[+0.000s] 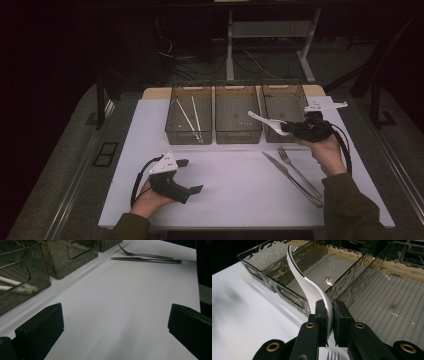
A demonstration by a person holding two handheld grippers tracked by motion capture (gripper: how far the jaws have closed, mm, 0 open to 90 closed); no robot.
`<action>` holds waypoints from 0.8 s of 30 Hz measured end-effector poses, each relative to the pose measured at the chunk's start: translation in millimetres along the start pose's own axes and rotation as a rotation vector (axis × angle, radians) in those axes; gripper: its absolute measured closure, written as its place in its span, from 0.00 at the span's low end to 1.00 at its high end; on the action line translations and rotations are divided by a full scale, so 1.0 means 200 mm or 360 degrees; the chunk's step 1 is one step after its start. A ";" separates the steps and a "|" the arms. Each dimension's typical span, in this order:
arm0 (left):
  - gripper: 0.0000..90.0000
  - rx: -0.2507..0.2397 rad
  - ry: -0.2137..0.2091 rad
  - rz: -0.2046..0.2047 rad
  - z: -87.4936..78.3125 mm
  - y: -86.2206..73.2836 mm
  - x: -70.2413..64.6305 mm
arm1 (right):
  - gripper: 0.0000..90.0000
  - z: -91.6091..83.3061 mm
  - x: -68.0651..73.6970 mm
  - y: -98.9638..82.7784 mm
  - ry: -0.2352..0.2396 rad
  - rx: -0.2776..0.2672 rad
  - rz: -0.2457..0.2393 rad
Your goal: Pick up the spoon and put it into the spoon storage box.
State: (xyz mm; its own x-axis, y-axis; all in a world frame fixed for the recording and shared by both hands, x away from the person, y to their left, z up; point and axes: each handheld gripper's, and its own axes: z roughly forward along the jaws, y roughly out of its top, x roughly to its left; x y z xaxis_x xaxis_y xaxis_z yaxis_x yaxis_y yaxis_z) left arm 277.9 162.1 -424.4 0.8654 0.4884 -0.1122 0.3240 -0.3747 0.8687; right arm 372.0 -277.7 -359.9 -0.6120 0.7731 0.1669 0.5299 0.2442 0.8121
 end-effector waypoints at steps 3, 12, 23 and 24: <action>0.00 0.0000 -0.0002 0.0001 0.00 0.00 0.00 | 0.92 0.04 0.01 0.03 -0.0005 0.0016 -0.0010; 0.00 -0.0006 -0.0005 0.0002 0.00 0.00 0.00 | 0.92 0.16 0.04 0.13 -0.0017 0.0047 -0.0022; 0.00 -0.0013 -0.0007 0.0003 0.00 0.00 0.00 | 0.92 0.35 0.11 0.21 -0.0044 0.0135 -0.0078; 0.00 -0.0013 -0.0008 0.0004 0.00 0.00 0.00 | 0.92 0.36 0.11 0.22 -0.0048 0.0141 -0.0084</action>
State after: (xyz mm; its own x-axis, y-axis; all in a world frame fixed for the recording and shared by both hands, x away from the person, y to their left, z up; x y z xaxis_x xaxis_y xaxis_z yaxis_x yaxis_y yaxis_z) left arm 277.7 162.5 -423.5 0.8681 0.4836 -0.1123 0.3188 -0.3694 0.8729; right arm 423.7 -207.3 -361.6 -0.6234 0.7745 0.1071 0.5479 0.3351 0.7665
